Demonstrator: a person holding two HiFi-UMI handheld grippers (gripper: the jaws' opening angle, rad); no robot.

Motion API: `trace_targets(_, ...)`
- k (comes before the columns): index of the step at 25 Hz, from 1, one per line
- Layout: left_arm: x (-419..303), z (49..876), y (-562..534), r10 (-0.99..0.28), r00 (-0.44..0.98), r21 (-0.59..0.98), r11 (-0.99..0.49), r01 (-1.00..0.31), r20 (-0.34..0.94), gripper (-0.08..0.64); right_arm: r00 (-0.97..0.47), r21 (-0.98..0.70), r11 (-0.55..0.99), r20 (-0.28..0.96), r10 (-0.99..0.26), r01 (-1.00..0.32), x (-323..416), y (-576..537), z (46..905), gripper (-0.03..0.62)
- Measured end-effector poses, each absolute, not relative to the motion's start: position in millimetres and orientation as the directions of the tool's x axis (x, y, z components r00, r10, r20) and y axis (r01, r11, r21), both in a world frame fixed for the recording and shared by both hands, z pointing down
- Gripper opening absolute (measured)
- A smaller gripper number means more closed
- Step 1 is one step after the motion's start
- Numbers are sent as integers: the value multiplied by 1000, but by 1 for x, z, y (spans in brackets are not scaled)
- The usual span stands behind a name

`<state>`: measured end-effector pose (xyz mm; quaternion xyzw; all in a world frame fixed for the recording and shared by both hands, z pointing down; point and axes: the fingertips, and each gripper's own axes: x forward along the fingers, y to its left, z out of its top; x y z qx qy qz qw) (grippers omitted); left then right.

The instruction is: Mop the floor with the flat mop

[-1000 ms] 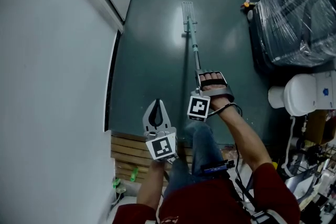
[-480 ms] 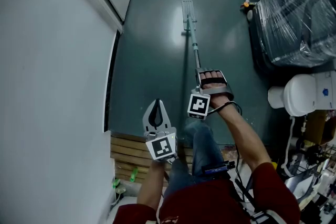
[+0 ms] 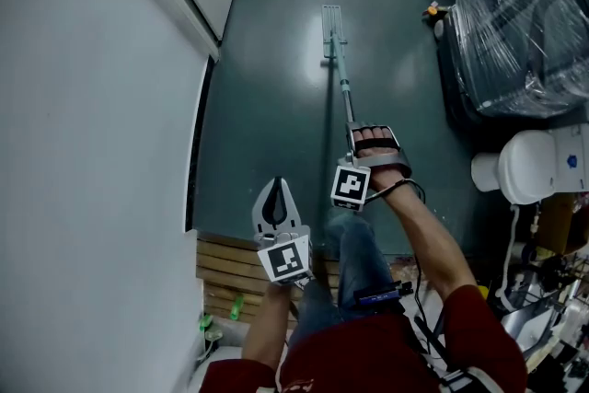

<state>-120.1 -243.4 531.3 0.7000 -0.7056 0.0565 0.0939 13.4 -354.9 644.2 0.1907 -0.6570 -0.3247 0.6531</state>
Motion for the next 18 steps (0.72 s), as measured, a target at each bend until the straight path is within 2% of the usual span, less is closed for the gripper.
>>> trace_targets(18,-115,491,-190,-986,-2,48,10,-999,165,15,-43,658,732,748,-662,173,30,-285,619,118)
